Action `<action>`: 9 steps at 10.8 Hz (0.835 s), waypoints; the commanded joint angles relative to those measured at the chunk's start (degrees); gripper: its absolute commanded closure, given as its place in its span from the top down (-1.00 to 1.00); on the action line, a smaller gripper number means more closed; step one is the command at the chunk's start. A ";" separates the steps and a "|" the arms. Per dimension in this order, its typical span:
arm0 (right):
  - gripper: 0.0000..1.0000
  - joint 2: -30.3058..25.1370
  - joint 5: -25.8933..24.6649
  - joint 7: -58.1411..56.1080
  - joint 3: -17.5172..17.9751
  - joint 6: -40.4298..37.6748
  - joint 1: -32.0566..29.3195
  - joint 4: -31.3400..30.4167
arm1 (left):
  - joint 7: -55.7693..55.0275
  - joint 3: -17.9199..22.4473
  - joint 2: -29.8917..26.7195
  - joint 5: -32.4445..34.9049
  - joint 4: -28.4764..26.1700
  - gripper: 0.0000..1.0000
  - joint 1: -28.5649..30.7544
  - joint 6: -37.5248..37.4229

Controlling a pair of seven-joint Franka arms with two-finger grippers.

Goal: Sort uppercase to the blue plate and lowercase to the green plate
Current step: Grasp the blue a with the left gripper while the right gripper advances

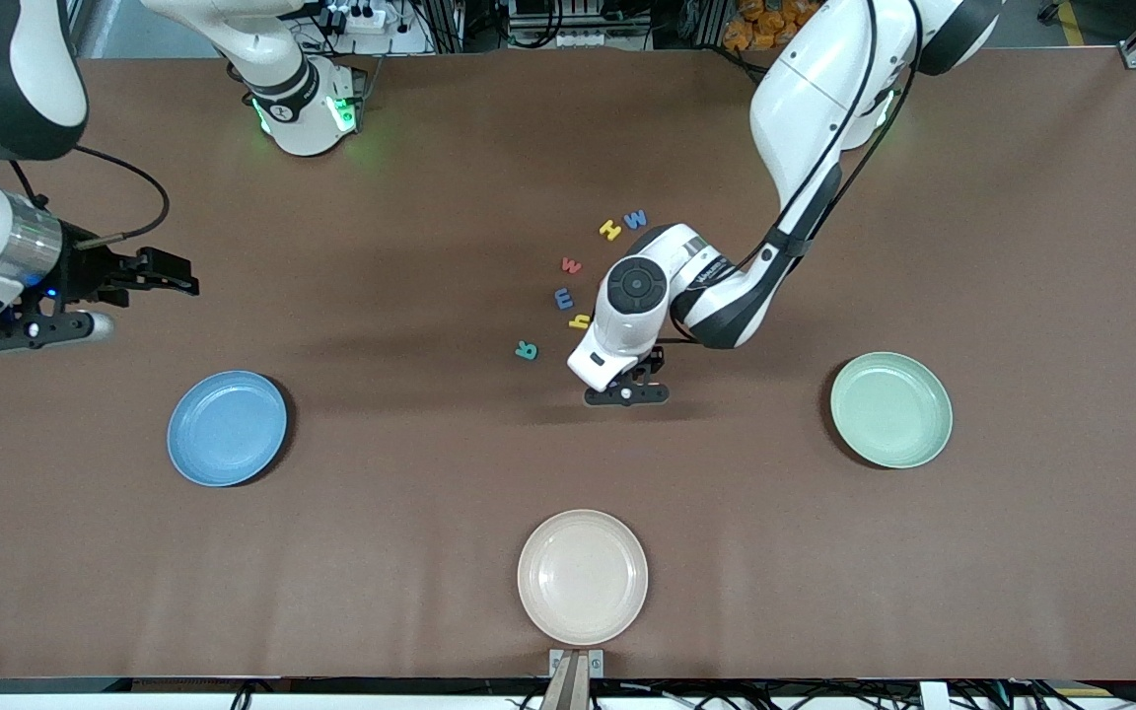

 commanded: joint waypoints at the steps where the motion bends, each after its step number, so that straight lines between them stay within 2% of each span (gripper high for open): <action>1: 1.00 0.54 0.81 2.45 0.07 0.44 0.72 -1.08 | -1.48 0.68 2.19 1.57 3.06 0.44 -0.71 0.38; 4: 1.00 0.54 0.90 3.60 -0.02 4.12 1.08 -4.32 | -1.48 0.77 2.98 1.65 3.15 0.37 -0.71 0.46; 9: 1.00 -0.69 0.90 10.72 0.07 4.74 3.27 -6.52 | -1.30 1.03 3.07 1.57 3.23 0.26 -0.62 0.73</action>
